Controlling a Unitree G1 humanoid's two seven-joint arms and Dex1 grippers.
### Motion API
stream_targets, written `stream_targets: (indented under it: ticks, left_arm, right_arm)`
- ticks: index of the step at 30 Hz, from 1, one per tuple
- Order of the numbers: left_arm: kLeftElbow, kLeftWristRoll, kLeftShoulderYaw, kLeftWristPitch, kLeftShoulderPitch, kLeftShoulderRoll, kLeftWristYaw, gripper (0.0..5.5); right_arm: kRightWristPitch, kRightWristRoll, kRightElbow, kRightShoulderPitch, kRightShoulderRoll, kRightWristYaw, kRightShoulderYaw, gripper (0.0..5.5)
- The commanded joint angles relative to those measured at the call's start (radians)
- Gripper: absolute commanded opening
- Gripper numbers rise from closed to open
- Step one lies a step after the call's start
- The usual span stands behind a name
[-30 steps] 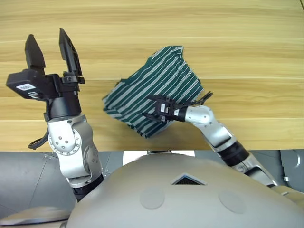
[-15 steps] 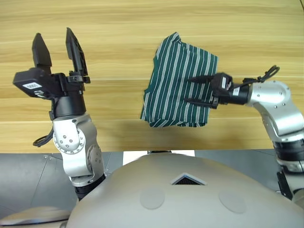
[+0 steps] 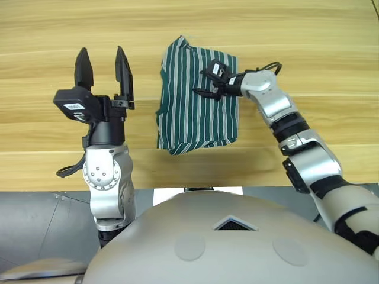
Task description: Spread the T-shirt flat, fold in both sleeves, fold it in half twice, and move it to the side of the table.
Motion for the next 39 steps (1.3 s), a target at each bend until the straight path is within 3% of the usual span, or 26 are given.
stream_targets:
  ticks: [1,4,8,11,13,17,22,27,36,39]
  left_arm:
    - [0.012,0.019,-0.01,-0.004,0.003,0.016,-0.009,3.06]
    - [0.012,0.026,-0.012,-0.004,0.005,0.031,-0.013,3.06]
    - [-0.011,0.053,0.024,0.011,0.006,0.123,-0.07,3.06]
    - [-0.013,0.065,0.1,0.0,0.018,0.279,-0.192,3.25]
    - [0.061,0.057,0.168,-0.013,0.032,0.43,-0.324,3.55]
    - [0.246,0.116,0.218,-0.108,0.098,0.736,-0.606,4.27]
    - [0.289,0.218,0.241,-0.143,0.14,0.935,-0.77,4.78]
    - [0.206,0.259,0.156,-0.157,0.104,0.986,-0.849,4.78]
    - [0.222,0.329,-0.004,-0.172,-0.011,0.979,-0.887,4.78]
    - [0.266,0.364,-0.054,-0.198,-0.063,0.967,-0.875,4.78]
  right_arm:
    - [-0.04,-0.12,0.149,0.006,0.04,-0.074,0.062,3.09]
    - [-0.089,-0.118,0.12,-0.019,0.021,-0.091,0.029,3.09]
    - [0.006,0.024,-0.232,0.057,-0.108,0.078,-0.078,3.09]
    - [0.121,0.206,-0.568,0.167,-0.273,0.278,-0.17,3.09]
    - [0.03,0.243,-0.671,0.236,-0.398,0.387,-0.211,3.09]
    - [-0.21,0.131,-0.632,0.306,-0.574,0.498,-0.195,3.85]
    - [-0.363,0.029,-0.644,0.391,-0.638,0.541,-0.119,4.62]
    - [-0.443,-0.086,-0.655,0.43,-0.592,0.444,-0.069,4.62]
    - [-0.425,-0.145,-0.67,0.407,-0.526,0.355,-0.008,4.62]
    - [-0.408,-0.18,-0.659,0.392,-0.524,0.34,0.006,4.05]
